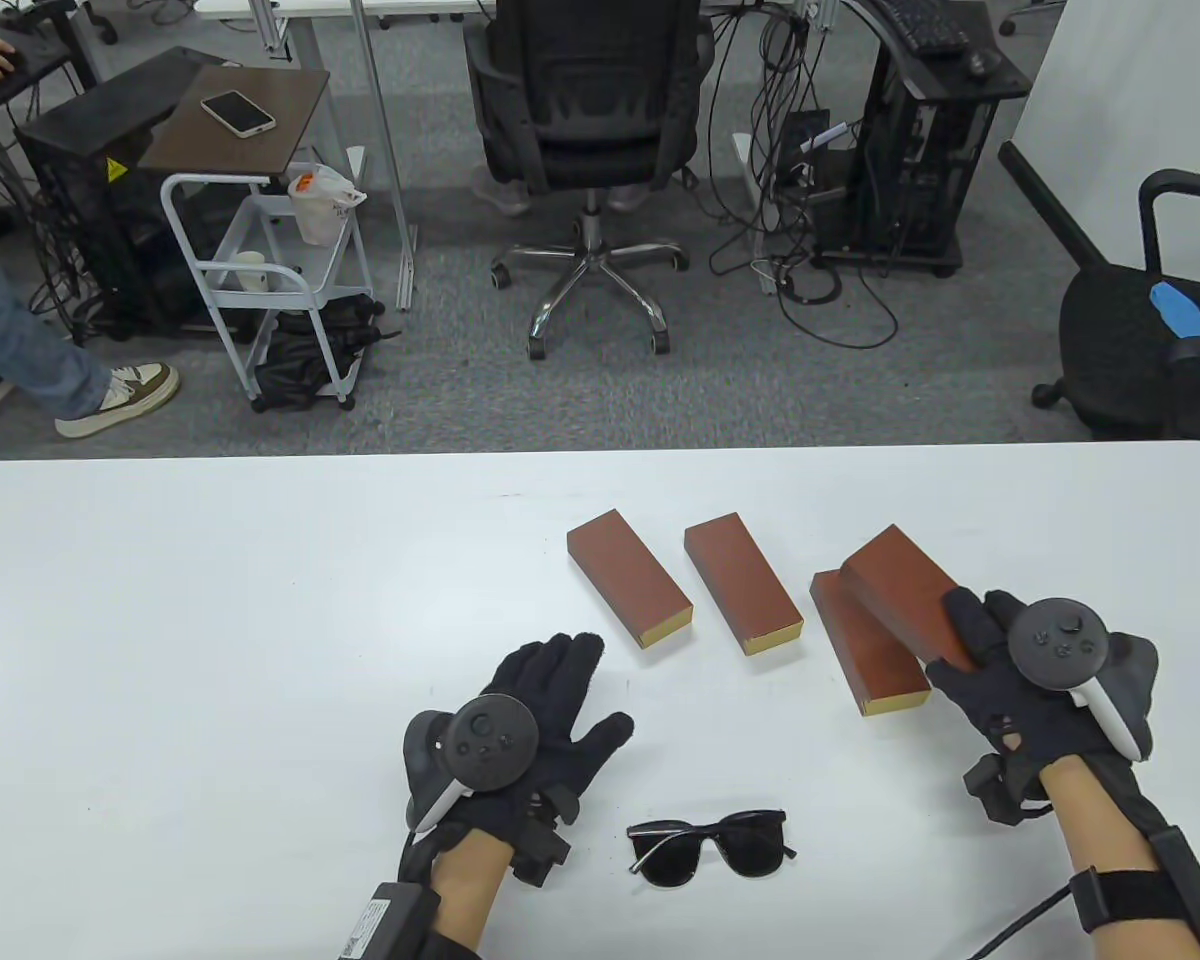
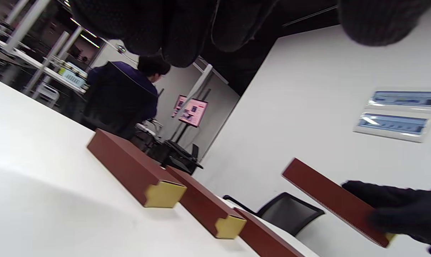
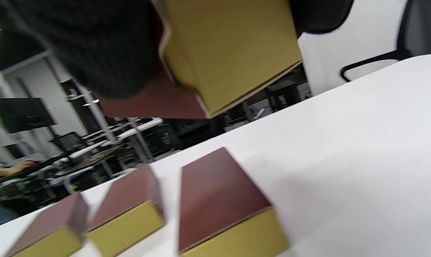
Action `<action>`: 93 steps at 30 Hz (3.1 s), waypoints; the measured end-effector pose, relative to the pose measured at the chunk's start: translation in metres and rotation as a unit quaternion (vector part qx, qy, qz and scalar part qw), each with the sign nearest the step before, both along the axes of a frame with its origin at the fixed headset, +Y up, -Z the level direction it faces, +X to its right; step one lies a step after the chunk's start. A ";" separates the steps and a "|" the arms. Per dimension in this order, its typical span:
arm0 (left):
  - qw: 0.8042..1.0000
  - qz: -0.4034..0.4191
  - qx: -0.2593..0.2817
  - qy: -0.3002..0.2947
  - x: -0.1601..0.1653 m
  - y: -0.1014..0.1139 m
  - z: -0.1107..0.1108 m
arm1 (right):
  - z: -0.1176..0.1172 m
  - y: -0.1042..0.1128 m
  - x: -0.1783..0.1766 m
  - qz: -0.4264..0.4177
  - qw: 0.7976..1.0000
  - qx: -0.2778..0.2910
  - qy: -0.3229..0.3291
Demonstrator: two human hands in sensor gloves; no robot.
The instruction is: Slide to open storage boxes and store sunglasses
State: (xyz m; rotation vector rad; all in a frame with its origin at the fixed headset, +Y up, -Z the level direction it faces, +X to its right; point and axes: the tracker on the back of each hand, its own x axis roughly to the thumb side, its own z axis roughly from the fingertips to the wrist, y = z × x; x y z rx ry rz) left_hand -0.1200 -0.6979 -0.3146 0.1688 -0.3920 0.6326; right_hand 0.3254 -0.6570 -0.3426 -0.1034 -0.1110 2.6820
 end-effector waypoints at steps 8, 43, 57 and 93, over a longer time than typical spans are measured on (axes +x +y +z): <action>0.997 -0.019 0.030 -0.072 0.006 0.003 0.003 | 0.015 0.029 -0.055 -0.022 0.986 0.003 0.165; 0.989 0.018 0.028 -0.146 0.013 0.007 0.005 | 0.031 -0.005 -0.135 -0.140 0.926 0.003 0.351; 0.989 0.025 -0.024 -0.142 0.013 -0.001 0.001 | 0.027 -0.033 -0.117 -0.206 0.926 -0.005 0.315; 0.990 0.053 -0.107 -0.079 -0.021 -0.019 -0.013 | 0.012 -0.041 -0.046 -0.240 0.942 -0.023 0.233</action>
